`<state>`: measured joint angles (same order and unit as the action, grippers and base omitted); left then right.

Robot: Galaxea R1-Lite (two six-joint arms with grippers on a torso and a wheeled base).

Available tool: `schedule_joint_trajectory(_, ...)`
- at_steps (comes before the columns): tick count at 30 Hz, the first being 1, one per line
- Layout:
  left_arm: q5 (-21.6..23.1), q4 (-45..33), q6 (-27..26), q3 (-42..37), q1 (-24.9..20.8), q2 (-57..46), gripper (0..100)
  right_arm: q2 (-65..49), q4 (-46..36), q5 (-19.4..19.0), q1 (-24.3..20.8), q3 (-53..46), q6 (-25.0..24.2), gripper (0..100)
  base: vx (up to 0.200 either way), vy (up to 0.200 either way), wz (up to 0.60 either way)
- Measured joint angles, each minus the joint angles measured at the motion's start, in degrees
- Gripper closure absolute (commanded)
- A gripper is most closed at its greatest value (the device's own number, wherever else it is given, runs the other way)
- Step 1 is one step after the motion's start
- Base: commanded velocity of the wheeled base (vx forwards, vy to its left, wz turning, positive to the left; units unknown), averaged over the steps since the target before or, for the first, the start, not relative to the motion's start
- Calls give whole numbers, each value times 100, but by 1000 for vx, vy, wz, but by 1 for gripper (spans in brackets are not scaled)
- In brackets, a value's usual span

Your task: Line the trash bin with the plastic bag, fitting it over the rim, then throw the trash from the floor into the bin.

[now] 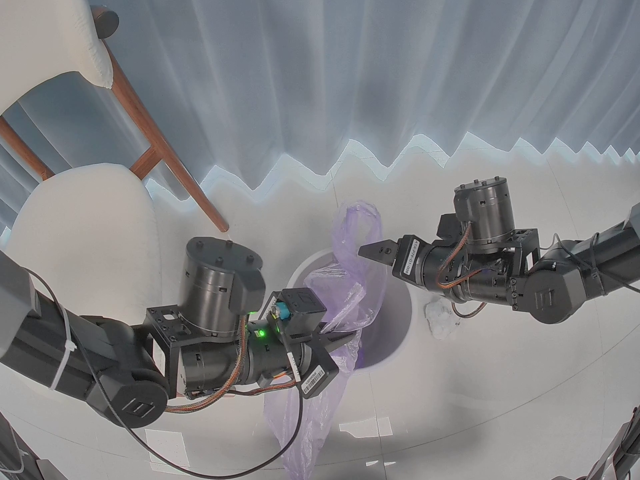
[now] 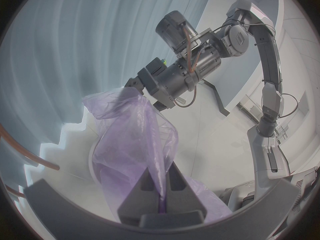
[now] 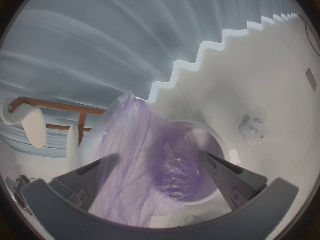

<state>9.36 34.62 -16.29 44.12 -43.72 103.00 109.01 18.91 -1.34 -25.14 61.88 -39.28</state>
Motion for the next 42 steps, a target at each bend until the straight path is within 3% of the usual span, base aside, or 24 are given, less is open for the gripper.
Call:
schedule_joint_trajectory(9, 11, -2, -2, 15, 17, 12, 100, 389, 79, 152, -29, 350, -43, 0, 0, 0, 0)
schedule_joint_trajectory(10, 11, 0, -2, 17, 33, 15, 100, 404, 79, 155, -30, 363, -46, 100, 0, 0, 0)
schedule_joint_trajectory(30, 35, 112, -223, -66, 85, 111, 100, 150, 121, 254, 0, 272, -117, 100, 0, 0, 0)
schedule_joint_trajectory(31, 38, 140, -221, -66, 87, 116, 0, 119, 126, 246, 22, 245, -99, 100, 0, 0, 0)
schedule_joint_trajectory(42, 34, 167, -166, -118, 286, 87, 0, -195, 572, 216, 129, -369, 101, 100, 0, 0, 0)
